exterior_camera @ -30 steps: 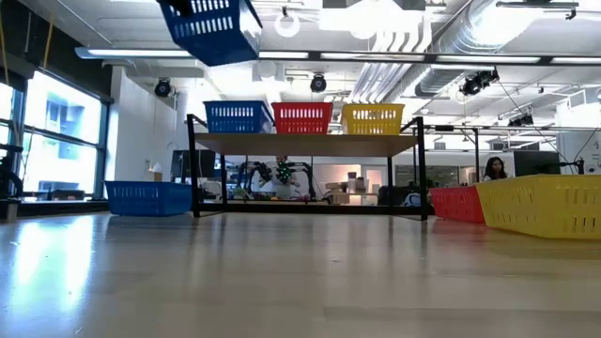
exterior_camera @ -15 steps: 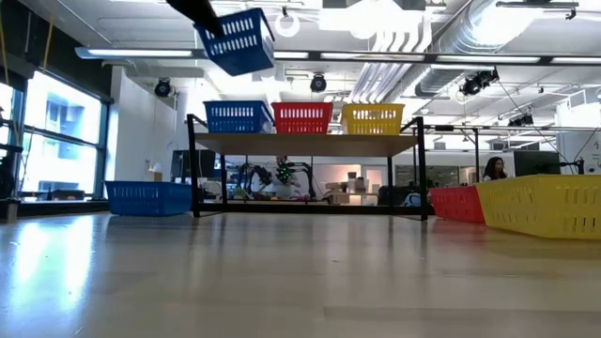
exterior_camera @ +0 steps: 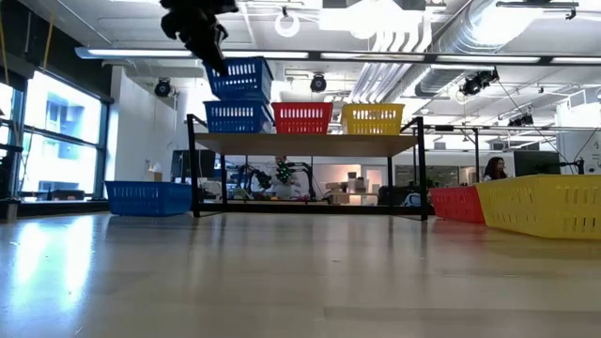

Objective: Stack baskets on shelf by color
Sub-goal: Stack the bottom blue bin on top of the blue bin on the shelf

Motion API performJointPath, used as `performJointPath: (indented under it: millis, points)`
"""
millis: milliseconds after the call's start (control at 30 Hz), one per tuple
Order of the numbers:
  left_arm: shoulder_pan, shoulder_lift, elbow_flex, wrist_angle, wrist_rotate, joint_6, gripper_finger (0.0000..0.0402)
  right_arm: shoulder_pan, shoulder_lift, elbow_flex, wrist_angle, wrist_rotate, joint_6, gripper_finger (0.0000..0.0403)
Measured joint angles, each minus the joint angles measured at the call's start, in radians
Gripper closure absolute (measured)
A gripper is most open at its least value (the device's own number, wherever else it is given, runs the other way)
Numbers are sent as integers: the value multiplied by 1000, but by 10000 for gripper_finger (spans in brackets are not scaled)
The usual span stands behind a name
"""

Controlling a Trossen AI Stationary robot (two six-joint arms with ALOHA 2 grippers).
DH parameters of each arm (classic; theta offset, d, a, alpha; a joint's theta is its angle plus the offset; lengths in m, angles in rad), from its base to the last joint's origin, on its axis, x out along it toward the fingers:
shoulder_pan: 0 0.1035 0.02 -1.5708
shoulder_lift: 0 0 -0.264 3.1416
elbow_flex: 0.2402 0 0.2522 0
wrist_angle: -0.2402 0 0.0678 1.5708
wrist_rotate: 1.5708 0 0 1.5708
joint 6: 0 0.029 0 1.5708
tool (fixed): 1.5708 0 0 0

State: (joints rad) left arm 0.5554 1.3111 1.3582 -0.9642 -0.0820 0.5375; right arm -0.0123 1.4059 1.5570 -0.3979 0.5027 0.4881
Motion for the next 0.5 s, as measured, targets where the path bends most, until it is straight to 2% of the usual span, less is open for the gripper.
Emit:
performJointPath:
  millis: [500]
  points:
    - [30, 68, 0, -4, 10, 43, 401, -73, -1, 0, -25, -141, 0, 261]
